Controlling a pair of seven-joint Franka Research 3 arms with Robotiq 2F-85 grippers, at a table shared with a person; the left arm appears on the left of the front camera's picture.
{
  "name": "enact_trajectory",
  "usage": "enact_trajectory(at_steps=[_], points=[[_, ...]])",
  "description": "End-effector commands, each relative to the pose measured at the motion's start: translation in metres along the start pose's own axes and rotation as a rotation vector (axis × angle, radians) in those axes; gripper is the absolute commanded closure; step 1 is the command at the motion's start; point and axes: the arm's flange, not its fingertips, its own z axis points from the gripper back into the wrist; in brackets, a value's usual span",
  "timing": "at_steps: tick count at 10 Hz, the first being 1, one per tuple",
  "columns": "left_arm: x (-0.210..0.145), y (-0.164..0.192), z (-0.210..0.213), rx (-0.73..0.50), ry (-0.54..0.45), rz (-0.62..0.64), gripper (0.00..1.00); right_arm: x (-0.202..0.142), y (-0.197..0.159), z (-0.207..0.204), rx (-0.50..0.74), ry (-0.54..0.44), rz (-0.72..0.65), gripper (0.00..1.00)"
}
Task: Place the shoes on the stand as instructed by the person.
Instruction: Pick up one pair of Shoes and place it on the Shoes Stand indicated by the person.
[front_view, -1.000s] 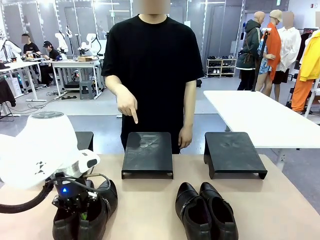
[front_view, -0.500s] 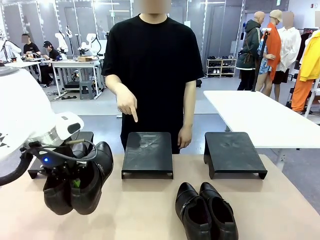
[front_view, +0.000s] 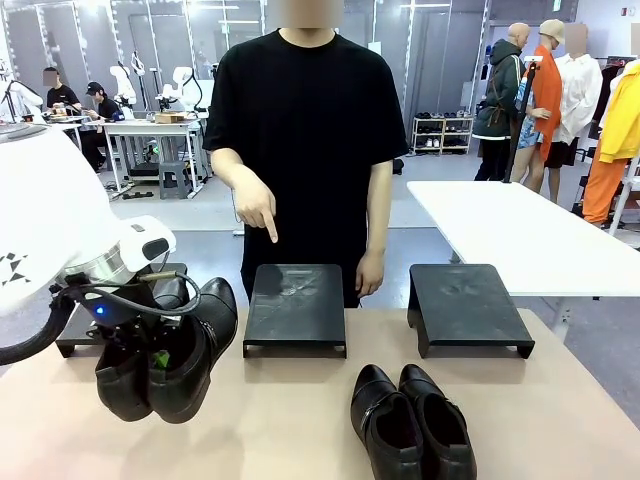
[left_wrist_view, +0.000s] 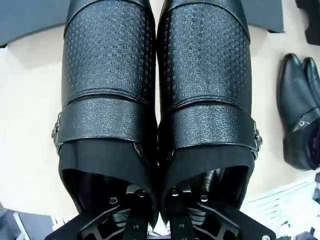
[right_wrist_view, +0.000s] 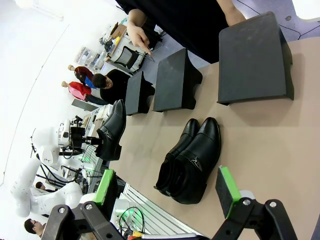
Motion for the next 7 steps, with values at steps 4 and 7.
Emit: enact_trajectory(at_steps=[4, 7], points=[[-0.002, 0.001, -0.003, 0.004, 0.007, 0.008, 0.92, 0.001, 0.001, 0.001, 0.012, -0.009, 0.012, 0.0], [0.026, -0.019, 0.002, 0.005, -0.145, 0.046, 0.92, 0.001, 0.001, 0.001, 0.012, -0.009, 0.012, 0.0]])
